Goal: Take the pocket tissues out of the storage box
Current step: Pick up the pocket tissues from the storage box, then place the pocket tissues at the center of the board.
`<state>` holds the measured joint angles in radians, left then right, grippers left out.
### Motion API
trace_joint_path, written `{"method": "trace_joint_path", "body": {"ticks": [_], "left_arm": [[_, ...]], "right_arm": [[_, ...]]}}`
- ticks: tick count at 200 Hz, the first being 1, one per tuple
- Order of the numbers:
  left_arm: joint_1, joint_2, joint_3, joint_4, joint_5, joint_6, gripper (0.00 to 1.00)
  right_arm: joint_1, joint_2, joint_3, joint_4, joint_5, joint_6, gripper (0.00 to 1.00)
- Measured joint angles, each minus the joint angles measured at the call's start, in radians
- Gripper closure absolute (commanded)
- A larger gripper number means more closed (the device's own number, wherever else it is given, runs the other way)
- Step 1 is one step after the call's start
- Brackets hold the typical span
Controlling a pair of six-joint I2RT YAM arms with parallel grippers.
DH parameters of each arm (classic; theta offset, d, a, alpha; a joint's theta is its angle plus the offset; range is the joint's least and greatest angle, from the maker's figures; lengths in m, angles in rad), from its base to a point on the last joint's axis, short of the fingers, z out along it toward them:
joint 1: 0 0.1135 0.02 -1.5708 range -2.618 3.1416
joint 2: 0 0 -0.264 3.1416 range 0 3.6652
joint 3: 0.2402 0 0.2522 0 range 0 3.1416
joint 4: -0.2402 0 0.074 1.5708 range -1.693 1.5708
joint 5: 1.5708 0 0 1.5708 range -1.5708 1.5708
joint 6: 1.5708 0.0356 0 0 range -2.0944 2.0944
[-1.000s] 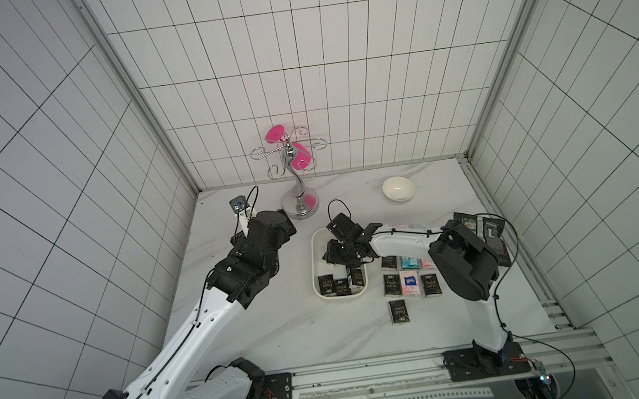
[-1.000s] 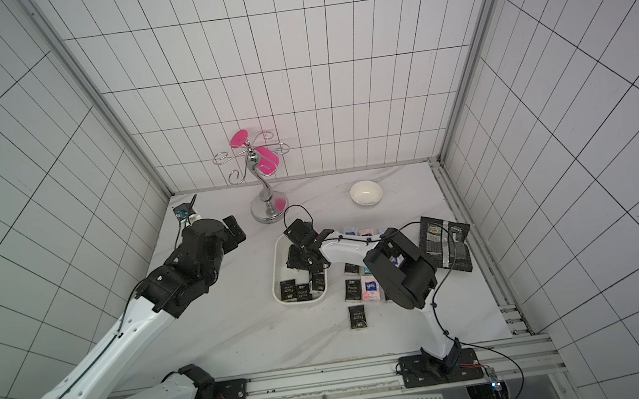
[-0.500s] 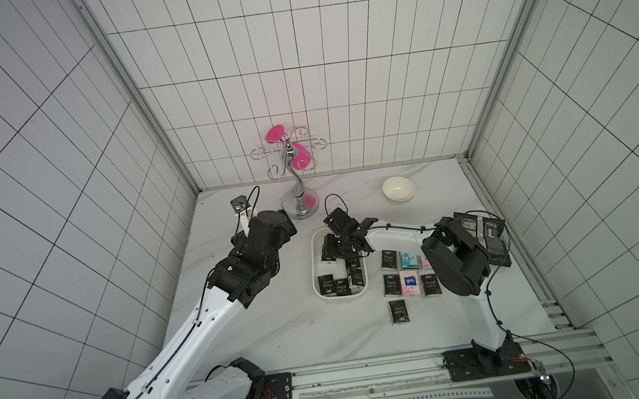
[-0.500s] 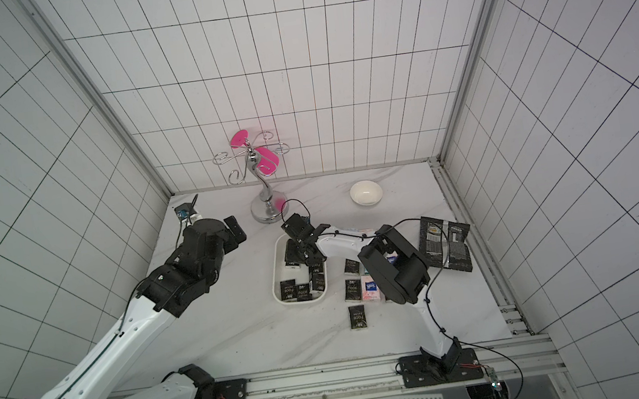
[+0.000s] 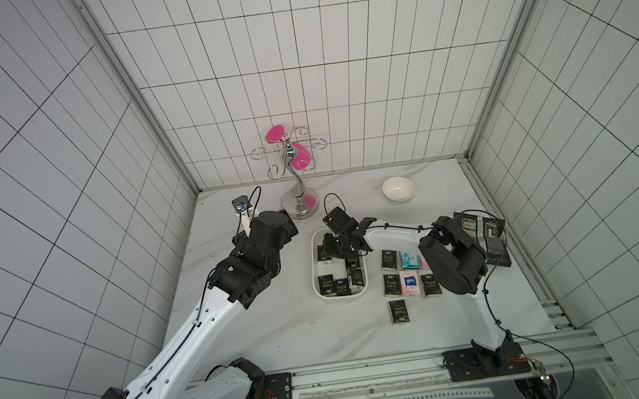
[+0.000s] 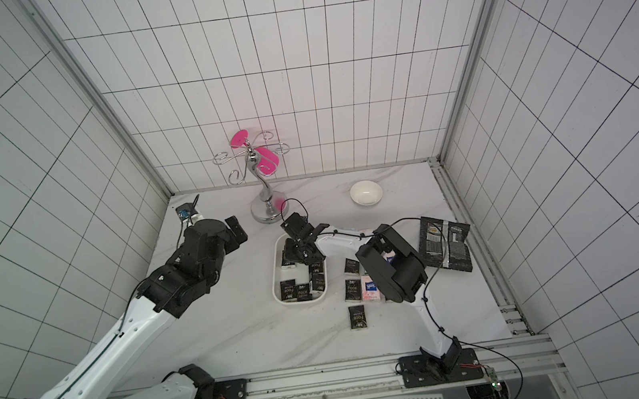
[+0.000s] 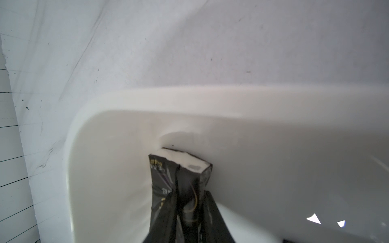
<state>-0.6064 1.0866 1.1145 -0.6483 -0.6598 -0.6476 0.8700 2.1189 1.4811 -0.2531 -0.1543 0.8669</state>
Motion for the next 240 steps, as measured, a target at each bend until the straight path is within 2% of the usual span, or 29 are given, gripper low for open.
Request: {"method": "trace_joint_path", "body": {"ticks": [30,91,151,198,240], "left_arm": [[-0.003,0.000,0.000,0.000,-0.002,-0.002,0.02],[-0.003,0.005,0.012,0.000,-0.003,-0.002,0.02],[-0.003,0.010,0.013,0.001,-0.007,0.002,0.02],[-0.001,0.015,0.013,0.002,-0.006,0.002,0.01],[0.000,0.030,0.013,0.011,-0.004,0.002,0.02]], "right_arm": [[0.000,0.000,-0.002,0.016,-0.006,-0.003,0.95],[0.000,-0.072,-0.050,0.012,0.001,-0.037,0.97],[0.000,-0.303,-0.152,-0.002,0.018,-0.080,0.97],[-0.023,-0.512,-0.364,-0.039,0.028,-0.116,0.96],[-0.099,-0.689,-0.526,-0.076,0.048,-0.131,0.96]]}}
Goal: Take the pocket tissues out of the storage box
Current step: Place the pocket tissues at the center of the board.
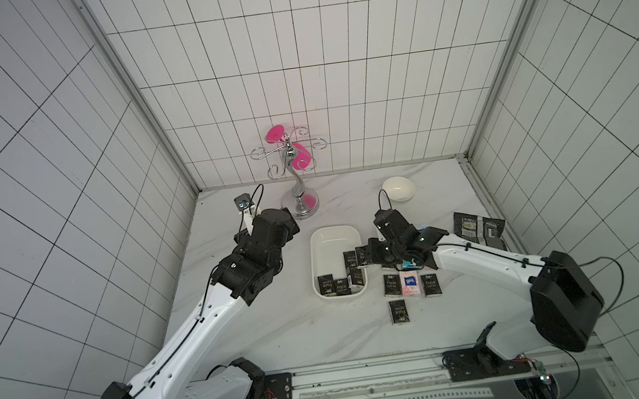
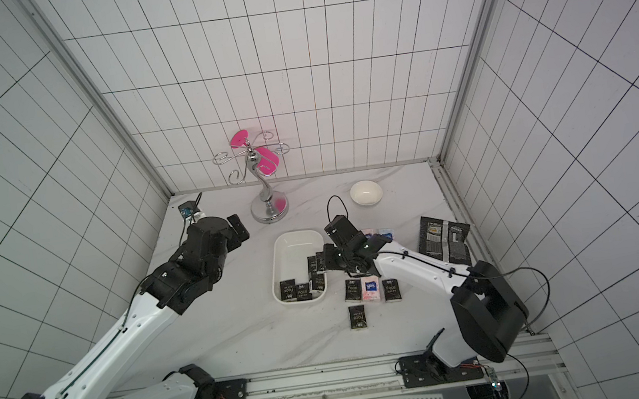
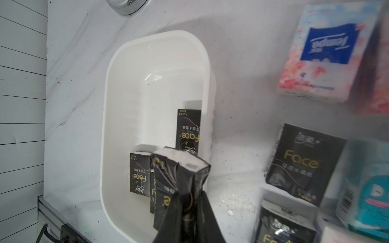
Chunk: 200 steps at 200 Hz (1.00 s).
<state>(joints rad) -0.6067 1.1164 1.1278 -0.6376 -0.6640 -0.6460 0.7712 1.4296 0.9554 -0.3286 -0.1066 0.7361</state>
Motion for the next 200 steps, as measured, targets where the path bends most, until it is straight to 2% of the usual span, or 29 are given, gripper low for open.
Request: {"method": "trace_joint_path", "body": {"ticks": [50,100,136,200], "left_arm": [[0.000,0.017,0.008,0.007,0.003,0.000,0.02],[-0.002,0.020,0.015,0.014,0.002,0.000,0.02],[-0.008,0.025,0.016,0.013,0.000,0.000,0.02],[-0.009,0.018,0.017,-0.002,-0.019,0.008,0.02]], "right_arm": [[-0.134,-0.010,-0.016,-0.004,-0.009,-0.058,0.96],[-0.249,0.187,0.042,-0.002,-0.039,-0.138,0.95],[-0.254,0.299,0.162,0.010,-0.070,-0.166,0.95],[-0.240,0.343,0.203,0.025,-0.099,-0.165,0.95]]}}
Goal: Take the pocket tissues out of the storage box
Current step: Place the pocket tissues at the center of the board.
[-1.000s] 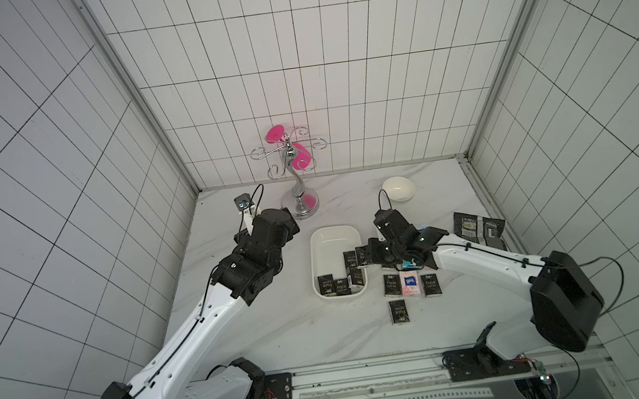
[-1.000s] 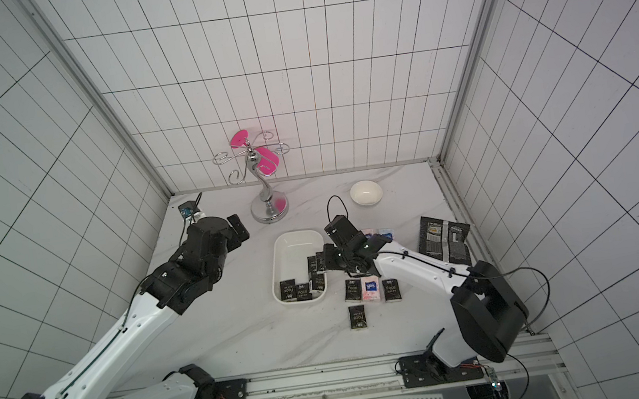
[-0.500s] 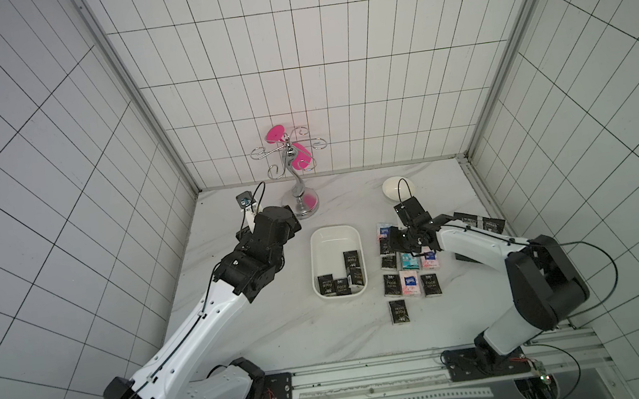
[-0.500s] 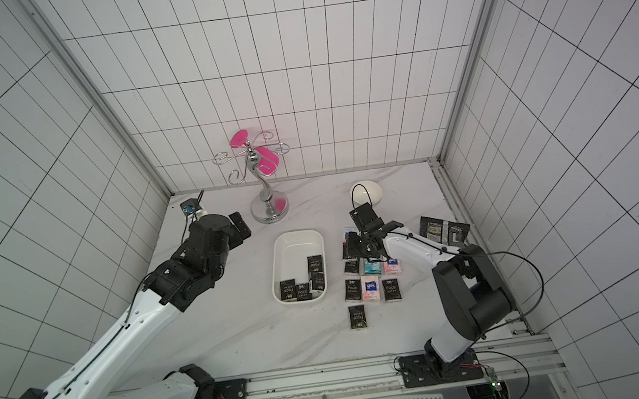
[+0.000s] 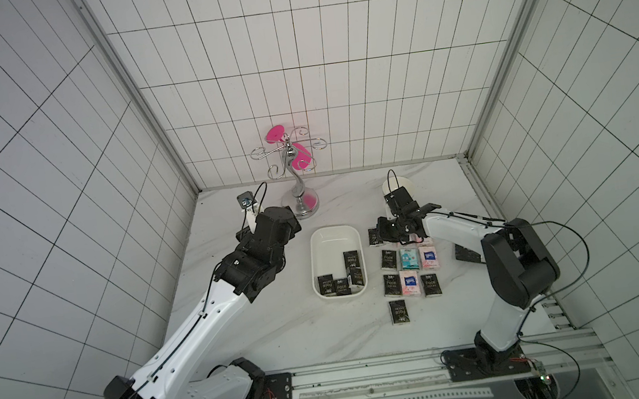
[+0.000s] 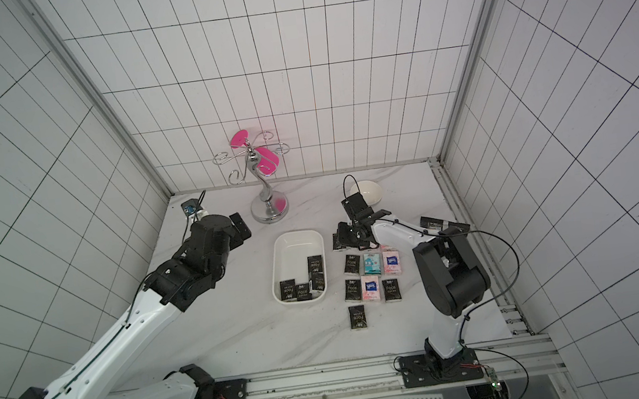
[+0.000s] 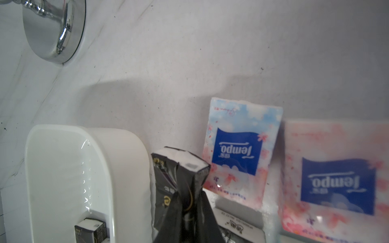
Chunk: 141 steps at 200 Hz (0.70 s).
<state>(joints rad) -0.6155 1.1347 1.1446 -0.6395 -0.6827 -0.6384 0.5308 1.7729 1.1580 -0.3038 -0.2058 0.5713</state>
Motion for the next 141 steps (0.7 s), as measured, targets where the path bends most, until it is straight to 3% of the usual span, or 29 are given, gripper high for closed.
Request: {"method": "trace_joint_path", "body": {"ticks": [97,141], "left_arm": [[-0.004,-0.029,0.000,-0.010,-0.005,-0.001,0.01],[-0.005,-0.038,0.000,-0.011,-0.009,-0.001,0.02]], "right_arm": [[0.026,0.119,0.080,0.001,-0.002,0.001,0.91],[0.026,0.151,0.082,0.000,-0.002,0.001,0.81]]}}
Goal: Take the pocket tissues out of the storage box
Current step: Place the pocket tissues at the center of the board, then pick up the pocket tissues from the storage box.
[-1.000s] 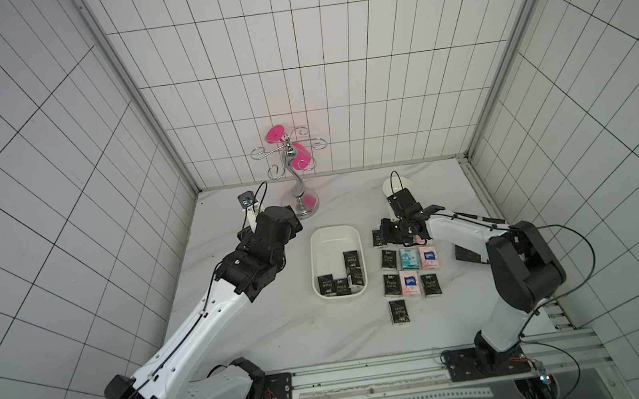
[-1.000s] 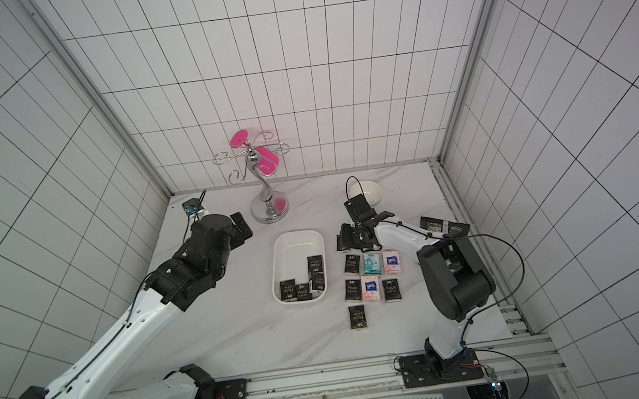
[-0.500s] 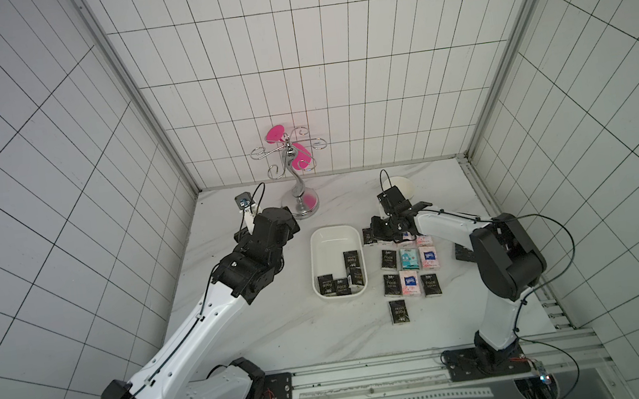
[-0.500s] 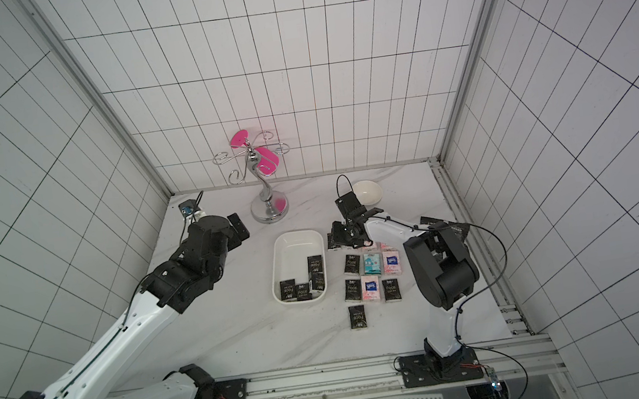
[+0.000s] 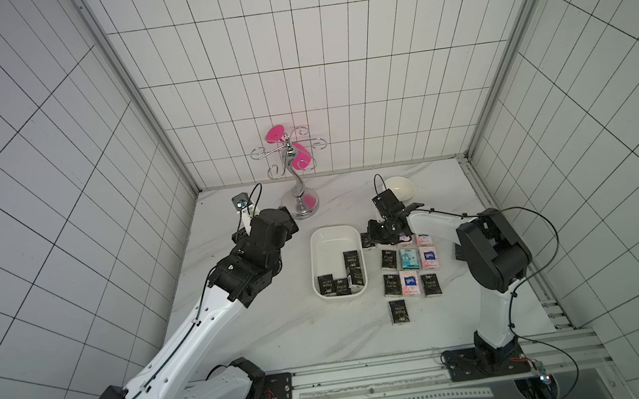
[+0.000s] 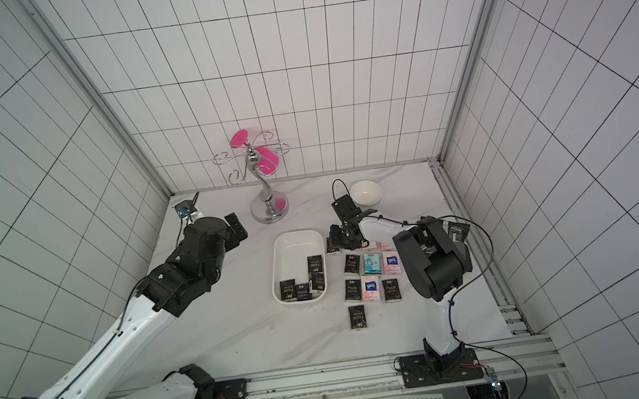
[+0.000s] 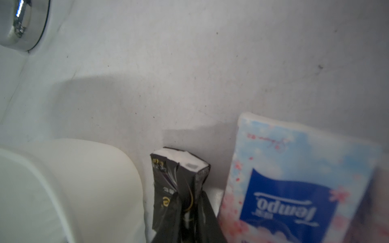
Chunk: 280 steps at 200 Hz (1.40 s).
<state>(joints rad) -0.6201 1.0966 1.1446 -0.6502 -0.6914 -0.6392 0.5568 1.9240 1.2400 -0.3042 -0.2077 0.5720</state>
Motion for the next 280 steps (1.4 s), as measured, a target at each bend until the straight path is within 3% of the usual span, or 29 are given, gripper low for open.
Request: {"method": "trace_joint_path", "body": {"ticks": [48,98,159,201,280], "left_arm": [[0.000,0.000,0.000,0.000,0.000,0.000,0.02],[0.000,0.003,0.000,0.000,0.000,-0.004,0.01],[0.000,0.011,-0.004,0.003,0.000,-0.004,0.02],[0.000,0.023,-0.004,0.003,0.004,-0.008,0.02],[0.000,0.031,-0.002,0.003,0.016,-0.008,0.02]], "right_arm": [[0.002,-0.019,0.004,-0.023,0.008,-0.007,0.65],[0.037,-0.141,0.034,-0.085,0.057,-0.034,0.63],[0.222,-0.260,0.035,-0.113,0.188,-0.042,0.58],[0.348,-0.181,0.066,-0.130,0.254,-0.007,0.54],[0.410,0.013,0.175,-0.189,0.394,0.136,0.48]]}}
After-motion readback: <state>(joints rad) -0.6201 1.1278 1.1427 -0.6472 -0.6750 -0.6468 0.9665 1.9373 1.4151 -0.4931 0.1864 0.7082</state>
